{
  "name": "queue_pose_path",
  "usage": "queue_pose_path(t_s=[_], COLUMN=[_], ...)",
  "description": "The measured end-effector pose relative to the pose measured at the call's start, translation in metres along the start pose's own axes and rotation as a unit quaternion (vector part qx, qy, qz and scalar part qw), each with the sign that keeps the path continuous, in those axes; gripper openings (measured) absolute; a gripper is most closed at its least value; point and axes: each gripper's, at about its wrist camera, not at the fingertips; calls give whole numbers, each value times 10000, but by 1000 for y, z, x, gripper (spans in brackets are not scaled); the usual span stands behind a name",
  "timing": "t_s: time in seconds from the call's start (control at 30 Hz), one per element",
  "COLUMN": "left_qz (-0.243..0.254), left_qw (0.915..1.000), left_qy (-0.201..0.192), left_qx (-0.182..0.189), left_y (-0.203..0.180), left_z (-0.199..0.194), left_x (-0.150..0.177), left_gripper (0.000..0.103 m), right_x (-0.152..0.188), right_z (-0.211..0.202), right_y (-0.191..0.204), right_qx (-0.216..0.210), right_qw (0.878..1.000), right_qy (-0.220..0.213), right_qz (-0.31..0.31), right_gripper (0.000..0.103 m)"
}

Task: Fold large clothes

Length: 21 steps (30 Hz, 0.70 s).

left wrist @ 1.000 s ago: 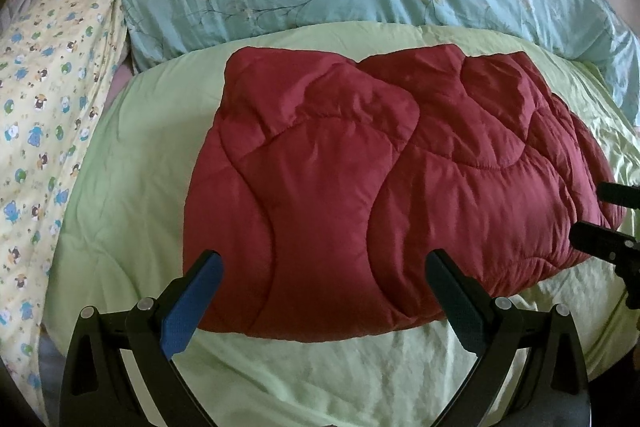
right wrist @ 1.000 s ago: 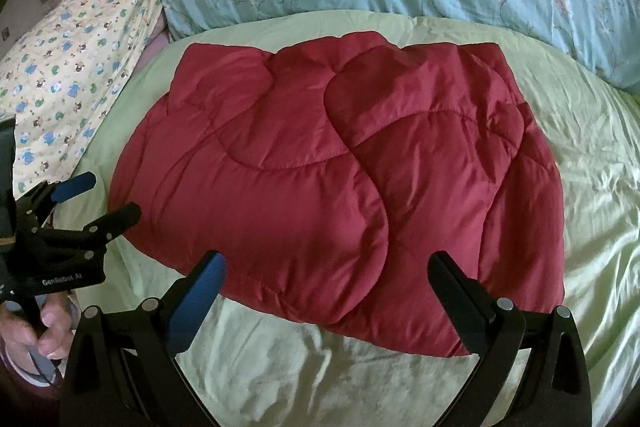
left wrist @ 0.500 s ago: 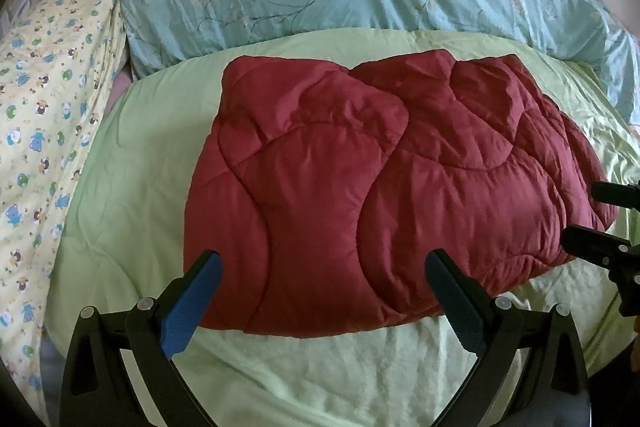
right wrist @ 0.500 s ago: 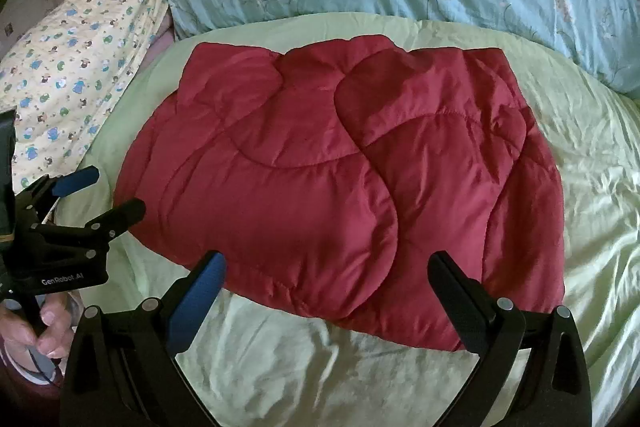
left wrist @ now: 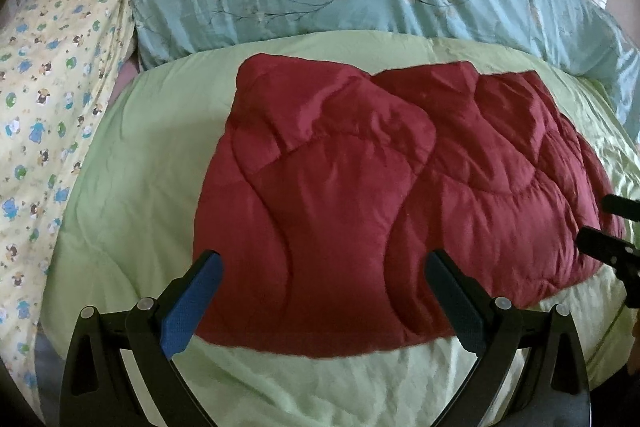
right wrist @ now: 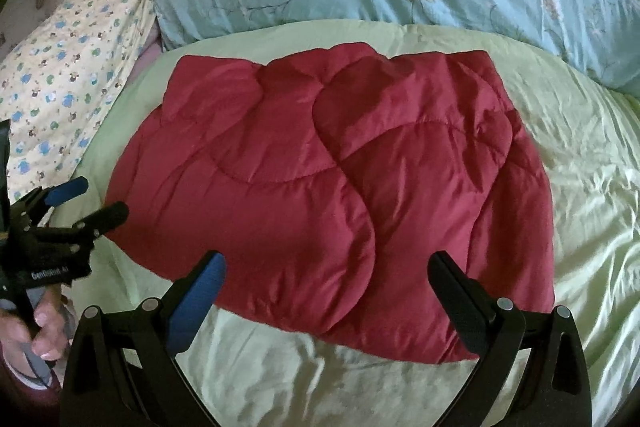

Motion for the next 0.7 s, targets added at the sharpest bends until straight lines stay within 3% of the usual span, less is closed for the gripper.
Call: queue_pose_path(t_s=[0.3,0.7], left_qz=[-109,-33], left_qw=[9999,10000], left_qy=[31,-9], left_qx=[-75,2], left_y=[5,-6], left_z=[10,-5], left_x=[-3,3], left_gripper=[102,102], right_x=[-4,2], right_z=[7,-2], right_y=[-4,-3], right_qx=[-10,-77], right_qw=[10000,9999], right_qy=[28,10], right_qz=[69,77], right_gripper=[102,102])
Point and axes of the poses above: each gripper's, at about its wrist camera, not at the fingertips, and z roughly the way its jaws point, y to its left, x to its underside, and after that the axes turned 11 degrees about z, right-handed
